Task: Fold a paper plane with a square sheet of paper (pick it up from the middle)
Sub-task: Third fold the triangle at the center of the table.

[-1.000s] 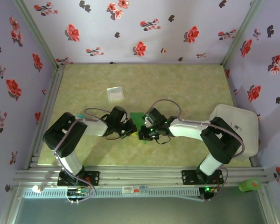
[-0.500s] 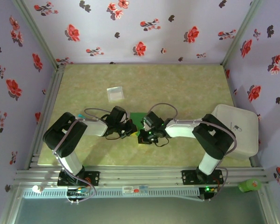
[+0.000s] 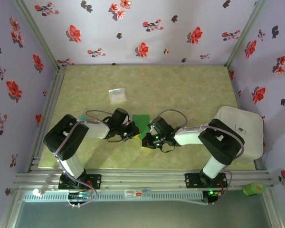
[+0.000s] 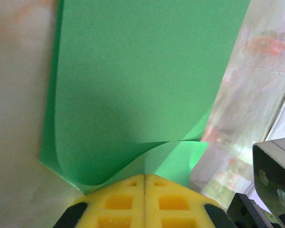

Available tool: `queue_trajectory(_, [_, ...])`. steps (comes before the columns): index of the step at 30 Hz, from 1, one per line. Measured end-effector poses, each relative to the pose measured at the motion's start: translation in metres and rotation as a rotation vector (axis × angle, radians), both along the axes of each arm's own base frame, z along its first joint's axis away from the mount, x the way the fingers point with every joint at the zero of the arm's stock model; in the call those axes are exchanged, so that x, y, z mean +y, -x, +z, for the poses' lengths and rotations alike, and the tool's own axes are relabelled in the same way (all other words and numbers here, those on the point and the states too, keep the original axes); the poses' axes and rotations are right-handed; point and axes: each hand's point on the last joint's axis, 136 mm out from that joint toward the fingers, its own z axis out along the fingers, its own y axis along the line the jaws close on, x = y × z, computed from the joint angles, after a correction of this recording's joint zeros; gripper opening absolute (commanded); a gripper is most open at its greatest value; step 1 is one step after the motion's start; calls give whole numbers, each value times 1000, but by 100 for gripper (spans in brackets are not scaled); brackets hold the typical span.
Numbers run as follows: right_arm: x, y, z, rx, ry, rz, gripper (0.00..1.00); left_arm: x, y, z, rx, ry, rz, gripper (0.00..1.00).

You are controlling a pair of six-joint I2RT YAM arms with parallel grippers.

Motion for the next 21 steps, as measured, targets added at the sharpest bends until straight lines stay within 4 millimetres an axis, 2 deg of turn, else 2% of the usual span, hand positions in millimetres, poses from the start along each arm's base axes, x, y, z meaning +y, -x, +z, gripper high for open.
queue_trajectory(6, [0,0,16,-1,-14,-6,10,0,0,0,-2,1,0,0])
queue_trajectory(12, [12,-15,34,-39,-42,-12,13,0,0,0,-2,1,0,0])
queue_trajectory(16, [15,-21,23,-34,-16,-22,13,0,0,0,-2,2,0,0])
queue_trajectory(19, [9,-18,4,-7,20,-33,13,0,0,0,-3,2,0,0])
queue_trajectory(21, [6,-17,0,-4,10,-41,13,0,0,0,-4,3,0,0])
